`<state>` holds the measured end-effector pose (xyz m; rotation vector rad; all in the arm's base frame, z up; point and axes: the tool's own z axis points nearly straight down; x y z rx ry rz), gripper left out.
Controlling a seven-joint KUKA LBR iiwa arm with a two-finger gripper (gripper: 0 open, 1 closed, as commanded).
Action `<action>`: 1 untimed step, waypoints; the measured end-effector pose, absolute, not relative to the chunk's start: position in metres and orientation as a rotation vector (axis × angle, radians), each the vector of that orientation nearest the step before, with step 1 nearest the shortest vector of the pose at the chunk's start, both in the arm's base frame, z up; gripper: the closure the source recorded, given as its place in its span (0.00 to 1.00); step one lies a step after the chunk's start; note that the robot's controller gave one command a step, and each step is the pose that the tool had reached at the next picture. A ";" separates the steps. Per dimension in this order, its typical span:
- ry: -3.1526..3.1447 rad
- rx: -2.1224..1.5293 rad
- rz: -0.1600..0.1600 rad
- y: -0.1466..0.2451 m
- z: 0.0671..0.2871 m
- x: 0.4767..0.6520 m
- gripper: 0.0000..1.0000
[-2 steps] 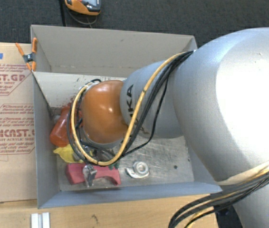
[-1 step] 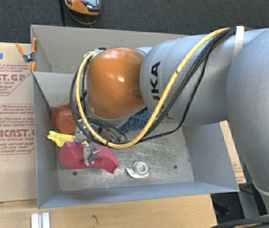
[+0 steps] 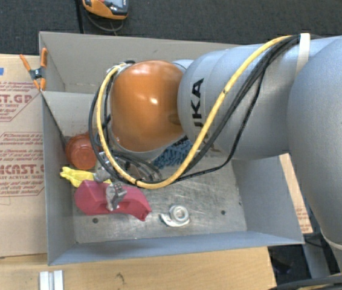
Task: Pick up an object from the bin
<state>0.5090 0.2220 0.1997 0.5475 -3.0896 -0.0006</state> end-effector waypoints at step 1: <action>-3.065 0.652 0.001 0.212 0.247 0.530 1.00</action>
Offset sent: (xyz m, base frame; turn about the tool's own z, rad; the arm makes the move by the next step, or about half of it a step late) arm 0.0430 -0.0053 0.1125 -0.1890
